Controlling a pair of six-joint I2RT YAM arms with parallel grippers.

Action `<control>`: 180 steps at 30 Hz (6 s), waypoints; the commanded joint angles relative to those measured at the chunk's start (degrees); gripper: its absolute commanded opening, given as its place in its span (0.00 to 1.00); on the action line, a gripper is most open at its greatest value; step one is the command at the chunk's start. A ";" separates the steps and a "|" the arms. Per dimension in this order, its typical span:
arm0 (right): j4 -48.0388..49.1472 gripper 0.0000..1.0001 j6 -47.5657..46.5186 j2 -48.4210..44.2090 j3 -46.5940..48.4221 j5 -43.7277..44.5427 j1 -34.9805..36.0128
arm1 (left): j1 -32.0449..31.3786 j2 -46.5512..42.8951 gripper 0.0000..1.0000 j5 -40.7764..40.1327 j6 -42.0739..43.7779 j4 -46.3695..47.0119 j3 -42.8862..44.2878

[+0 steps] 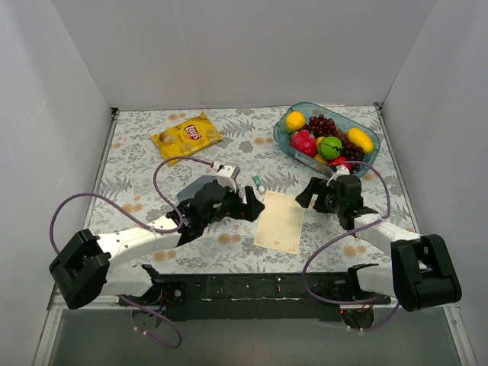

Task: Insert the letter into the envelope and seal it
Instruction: Fold the letter at the center of the board.

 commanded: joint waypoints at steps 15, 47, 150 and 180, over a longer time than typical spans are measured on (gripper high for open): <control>2.40 0.90 -3.89 7.16 3.14 -2.09 0.12 | -6.47 8.12 0.98 7.37 3.91 7.51 -4.06; -3.22 0.78 1.21 7.78 -0.20 -4.99 0.12 | -7.00 22.44 0.96 10.01 8.30 11.99 8.78; -2.69 0.72 18.79 2.78 -8.72 -20.72 -5.76 | 1.97 37.21 0.84 16.25 1.18 23.42 4.91; -2.61 0.71 20.37 0.40 -12.50 -19.76 -6.12 | 0.47 38.00 0.82 3.43 -9.80 14.98 6.05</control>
